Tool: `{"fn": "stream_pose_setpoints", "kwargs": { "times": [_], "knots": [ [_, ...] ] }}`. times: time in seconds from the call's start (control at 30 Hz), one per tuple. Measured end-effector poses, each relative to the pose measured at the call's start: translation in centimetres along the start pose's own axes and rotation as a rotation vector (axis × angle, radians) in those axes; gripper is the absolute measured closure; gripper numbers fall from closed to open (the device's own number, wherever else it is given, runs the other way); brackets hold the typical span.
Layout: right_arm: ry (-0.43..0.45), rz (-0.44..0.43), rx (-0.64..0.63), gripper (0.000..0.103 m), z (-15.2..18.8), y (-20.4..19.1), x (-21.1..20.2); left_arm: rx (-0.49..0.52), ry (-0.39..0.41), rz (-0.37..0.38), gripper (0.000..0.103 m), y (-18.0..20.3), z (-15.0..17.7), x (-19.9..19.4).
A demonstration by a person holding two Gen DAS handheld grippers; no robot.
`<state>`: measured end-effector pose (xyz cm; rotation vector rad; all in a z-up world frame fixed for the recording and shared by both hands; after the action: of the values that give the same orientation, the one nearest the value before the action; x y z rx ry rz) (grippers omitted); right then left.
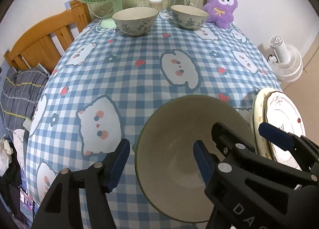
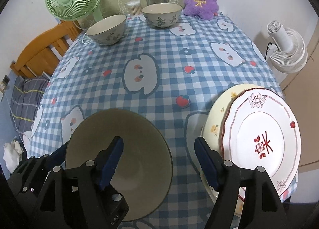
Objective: Organize plates and bowls
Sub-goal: 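Lower the cream bowl onto the table beside the plates and open both grippers, then withdraw both grippers upward from the placed bowl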
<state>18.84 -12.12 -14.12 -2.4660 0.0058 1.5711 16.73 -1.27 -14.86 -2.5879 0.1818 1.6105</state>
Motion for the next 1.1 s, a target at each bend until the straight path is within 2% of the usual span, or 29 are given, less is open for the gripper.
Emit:
{"fn": "stream_pose_setpoints", "kwargs": {
  "times": [0.23,0.7,0.9,1.1],
  "knots": [
    [0.035,-0.015,-0.013,0.026,-0.7,0.1,-2.5,-0.002,0.031,-0.007,0.024,0.4,-0.7,-2.0],
    [0.131,-0.065,-0.046,0.025,-3.1,-0.5,-9.1,-0.031,0.130,-0.075,0.022,0.8,-2.7,-8.3],
    [0.179,-0.091,-0.069,0.024,-4.3,-0.9,-12.0,-0.054,0.175,-0.074,0.022,0.9,-3.7,-10.8],
    [0.230,-0.116,-0.082,0.018,-5.3,-1.4,-14.7,-0.070,0.218,-0.091,0.019,0.7,-4.6,-13.3]
  ]
}}
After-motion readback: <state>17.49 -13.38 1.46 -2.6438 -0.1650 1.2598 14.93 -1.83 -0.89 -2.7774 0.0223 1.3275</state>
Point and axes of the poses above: each gripper's, at about its wrist camera, not at the fingertips, and x roughly the way its jaws point, y to its right, z to its underside, the point moved 5 cm from there along x, roughly the way its jaws point, and after that the axes turned 8 degrees about x, right-handed, at the moved point
